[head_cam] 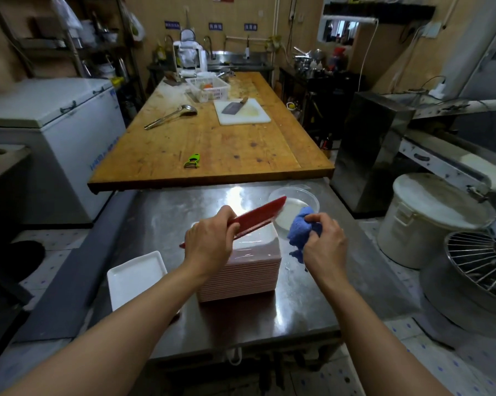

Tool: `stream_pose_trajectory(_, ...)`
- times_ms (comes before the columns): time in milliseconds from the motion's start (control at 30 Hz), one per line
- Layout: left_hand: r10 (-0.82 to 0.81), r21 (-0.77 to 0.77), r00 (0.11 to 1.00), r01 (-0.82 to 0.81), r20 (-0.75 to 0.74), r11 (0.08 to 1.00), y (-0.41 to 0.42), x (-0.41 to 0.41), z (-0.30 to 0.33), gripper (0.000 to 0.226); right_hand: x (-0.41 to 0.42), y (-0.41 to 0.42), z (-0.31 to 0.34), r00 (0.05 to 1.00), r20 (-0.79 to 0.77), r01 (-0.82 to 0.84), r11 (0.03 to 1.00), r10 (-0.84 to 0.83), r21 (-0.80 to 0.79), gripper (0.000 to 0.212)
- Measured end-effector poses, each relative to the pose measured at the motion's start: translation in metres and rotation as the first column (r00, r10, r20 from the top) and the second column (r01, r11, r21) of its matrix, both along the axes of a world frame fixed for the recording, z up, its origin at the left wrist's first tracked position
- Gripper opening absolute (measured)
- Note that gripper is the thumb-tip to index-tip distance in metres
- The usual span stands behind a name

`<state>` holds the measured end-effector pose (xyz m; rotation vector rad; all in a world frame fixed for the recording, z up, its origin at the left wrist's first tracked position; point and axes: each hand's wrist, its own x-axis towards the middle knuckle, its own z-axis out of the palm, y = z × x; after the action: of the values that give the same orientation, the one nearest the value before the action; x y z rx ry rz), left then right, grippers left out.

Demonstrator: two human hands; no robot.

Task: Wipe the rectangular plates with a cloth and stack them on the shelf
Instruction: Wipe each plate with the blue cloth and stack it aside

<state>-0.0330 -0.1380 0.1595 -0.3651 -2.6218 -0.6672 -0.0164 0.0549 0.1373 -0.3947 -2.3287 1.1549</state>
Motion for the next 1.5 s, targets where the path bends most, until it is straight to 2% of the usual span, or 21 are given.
stream_pose_trajectory(67,-0.008,0.195,1.0,0.003,0.023,0.981,0.0,0.001,0.013,0.007,-0.002,0.0,0.011,0.999,-0.033,0.01,1.0,-0.011,-0.025,0.033)
stream_pose_trajectory(133,-0.022,0.406,0.996,-0.013,0.081,0.914,-0.001,0.002,0.026,0.011,-0.002,-0.002,0.025,0.996,-0.084,-0.001,1.0,-0.002,-0.032,0.033)
stream_pose_trajectory(267,-0.127,0.704,0.945,-0.131,0.302,0.698,-0.006,0.007,0.043,0.014,0.003,-0.014,0.057,0.973,-0.227,-0.055,0.998,0.047,-0.03,0.03)
stream_pose_trajectory(333,-0.201,0.784,0.909,-0.183,0.364,0.593,-0.012,0.011,0.046,0.016,0.006,-0.024,0.07,0.953,-0.291,-0.093,0.995,0.081,-0.027,0.032)
stream_pose_trajectory(433,-0.268,0.822,0.87,-0.231,0.413,0.52,-0.018,0.02,0.052,0.016,0.009,-0.038,0.081,0.93,-0.346,-0.125,0.992,0.122,0.015,0.034)
stream_pose_trajectory(667,-0.323,0.853,0.851,-0.238,0.413,0.464,-0.036,0.033,0.054,0.019,0.013,-0.068,0.102,0.865,-0.444,-0.181,0.971,0.232,0.155,0.034)
stream_pose_trajectory(833,-0.368,0.88,0.85,-0.205,0.377,0.428,-0.04,0.036,0.057,0.019,0.01,-0.104,0.11,0.891,-0.311,-0.24,0.925,0.33,0.293,0.037)
stream_pose_trajectory(1000,-0.36,0.857,0.865,-0.141,0.35,0.495,-0.04,0.042,0.064,0.019,0.004,-0.117,0.108,0.925,-0.287,-0.11,0.897,0.251,0.429,0.045)
stream_pose_trajectory(1133,-0.339,0.879,0.875,-0.175,0.345,0.443,-0.036,0.048,0.066,0.018,0.001,-0.113,0.107,0.928,-0.236,-0.117,0.827,0.288,0.551,0.042)
stream_pose_trajectory(1300,-0.318,0.896,0.884,-0.207,0.344,0.393,-0.029,0.055,0.068,0.02,0.004,-0.089,0.099,0.938,-0.247,-0.121,0.896,0.245,0.428,0.04)
stream_pose_trajectory(1400,-0.314,0.904,0.887,-0.215,0.34,0.371,-0.023,0.057,0.073,0.02,0.005,-0.063,0.092,0.948,-0.223,-0.172,0.957,0.225,0.235,0.037)
stream_pose_trajectory(1500,-0.317,0.912,0.889,-0.213,0.33,0.352,-0.014,0.056,0.078,0.019,0.003,-0.046,0.096,0.948,-0.214,-0.222,0.971,0.236,0.087,0.031)
